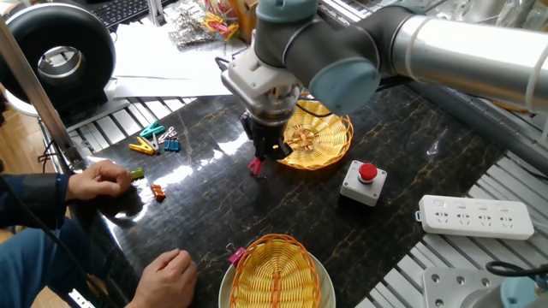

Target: Use a clamp

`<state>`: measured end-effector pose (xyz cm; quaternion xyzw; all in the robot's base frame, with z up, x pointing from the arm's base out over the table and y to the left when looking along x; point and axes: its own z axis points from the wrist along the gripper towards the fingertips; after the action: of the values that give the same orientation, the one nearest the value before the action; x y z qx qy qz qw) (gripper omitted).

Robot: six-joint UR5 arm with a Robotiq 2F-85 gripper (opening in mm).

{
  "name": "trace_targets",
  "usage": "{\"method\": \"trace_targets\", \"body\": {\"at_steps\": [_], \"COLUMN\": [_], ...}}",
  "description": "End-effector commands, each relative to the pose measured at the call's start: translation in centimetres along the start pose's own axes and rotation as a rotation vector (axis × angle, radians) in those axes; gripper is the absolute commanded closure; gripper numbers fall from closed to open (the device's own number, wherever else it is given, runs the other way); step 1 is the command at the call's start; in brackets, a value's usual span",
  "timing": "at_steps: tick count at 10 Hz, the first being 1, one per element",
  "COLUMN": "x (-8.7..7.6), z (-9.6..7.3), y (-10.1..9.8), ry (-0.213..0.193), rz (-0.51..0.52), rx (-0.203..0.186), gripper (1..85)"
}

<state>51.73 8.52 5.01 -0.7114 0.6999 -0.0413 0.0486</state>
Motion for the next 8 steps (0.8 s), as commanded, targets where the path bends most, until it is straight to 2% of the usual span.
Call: {"method": "trace_targets", "body": {"at_steps": [1, 2, 3, 4, 5, 6, 7, 8], "x": [0.0, 0.5, 1.0, 2.4, 4.2, 5.1, 4.2, 2.6], "z": [-2.9, -4.0, -5.3, -6.9, -8.0, -8.7, -8.8, -8.8], "y": [0.0, -0.1, -0.2, 0.1, 0.8, 1.8, 3.2, 4.5], "ry": [-0.002, 0.014, 0.029, 0.074, 0.141, 0.189, 0.181, 0.160], "rz": [0.061, 0.099, 0.193, 0.354, 0.507, 0.656, 0.808, 0.951], "rx": [-0.035, -0.043, -0.043, -0.037, -0.032, -0.044, -0.094, -0.153], "gripper": [84.7, 84.7, 84.7, 84.7, 84.7, 84.7, 84.7, 84.7]}}
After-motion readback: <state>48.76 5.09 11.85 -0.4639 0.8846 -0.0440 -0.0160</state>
